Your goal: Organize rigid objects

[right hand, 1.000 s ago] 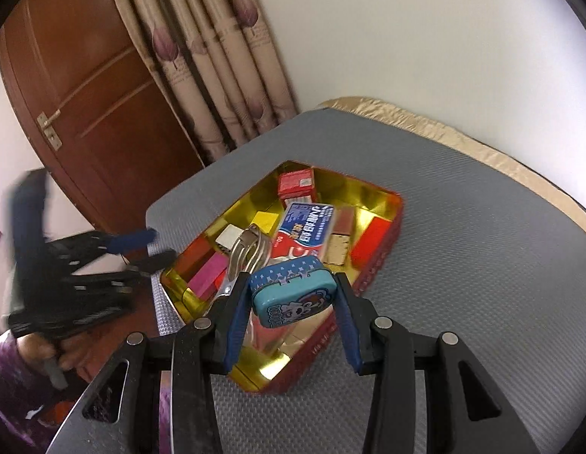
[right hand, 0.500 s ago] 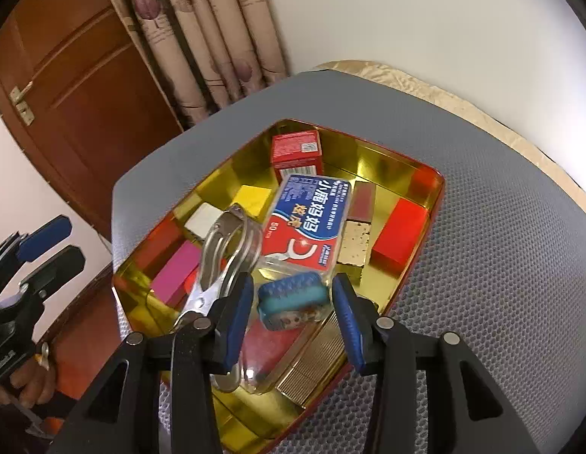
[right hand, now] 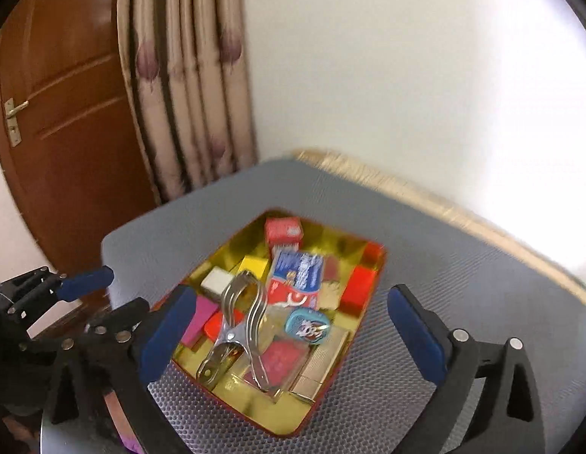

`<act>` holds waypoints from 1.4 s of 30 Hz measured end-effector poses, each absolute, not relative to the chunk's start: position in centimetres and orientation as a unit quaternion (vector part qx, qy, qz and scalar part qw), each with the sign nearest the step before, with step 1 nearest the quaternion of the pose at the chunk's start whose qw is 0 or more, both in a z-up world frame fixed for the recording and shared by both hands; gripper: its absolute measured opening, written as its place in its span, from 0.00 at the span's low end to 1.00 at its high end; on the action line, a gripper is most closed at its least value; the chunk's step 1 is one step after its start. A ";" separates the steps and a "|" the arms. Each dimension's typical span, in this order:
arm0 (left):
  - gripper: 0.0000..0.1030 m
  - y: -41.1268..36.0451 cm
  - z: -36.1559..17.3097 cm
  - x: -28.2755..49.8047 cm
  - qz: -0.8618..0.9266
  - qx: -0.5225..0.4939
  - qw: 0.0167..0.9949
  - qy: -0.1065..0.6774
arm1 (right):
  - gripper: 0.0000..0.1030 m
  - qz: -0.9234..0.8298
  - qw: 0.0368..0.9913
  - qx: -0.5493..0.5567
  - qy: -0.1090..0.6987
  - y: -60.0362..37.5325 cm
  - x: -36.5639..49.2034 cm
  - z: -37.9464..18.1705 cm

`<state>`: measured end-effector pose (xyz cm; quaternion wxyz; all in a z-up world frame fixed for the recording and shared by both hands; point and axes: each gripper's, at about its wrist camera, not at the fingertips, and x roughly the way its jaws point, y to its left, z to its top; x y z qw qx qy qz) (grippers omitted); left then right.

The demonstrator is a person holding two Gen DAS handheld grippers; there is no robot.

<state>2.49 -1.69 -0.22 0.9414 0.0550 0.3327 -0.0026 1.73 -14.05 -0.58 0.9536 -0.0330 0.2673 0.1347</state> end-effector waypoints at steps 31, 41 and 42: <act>0.68 0.5 6.8 -5.9 0.008 -0.012 0.986 0.166 | 1.00 -0.037 0.983 -0.055 0.172 -12.9 -9.5 5.9; 0.68 2.0 4.3 -2.5 -0.007 -0.052 0.959 0.277 | 1.00 -0.012 0.976 0.012 0.217 -14.3 -8.0 3.9; 0.68 2.2 4.1 -2.4 -0.007 -0.056 0.958 0.282 | 1.00 -0.014 0.976 0.010 0.218 -14.2 -7.8 3.8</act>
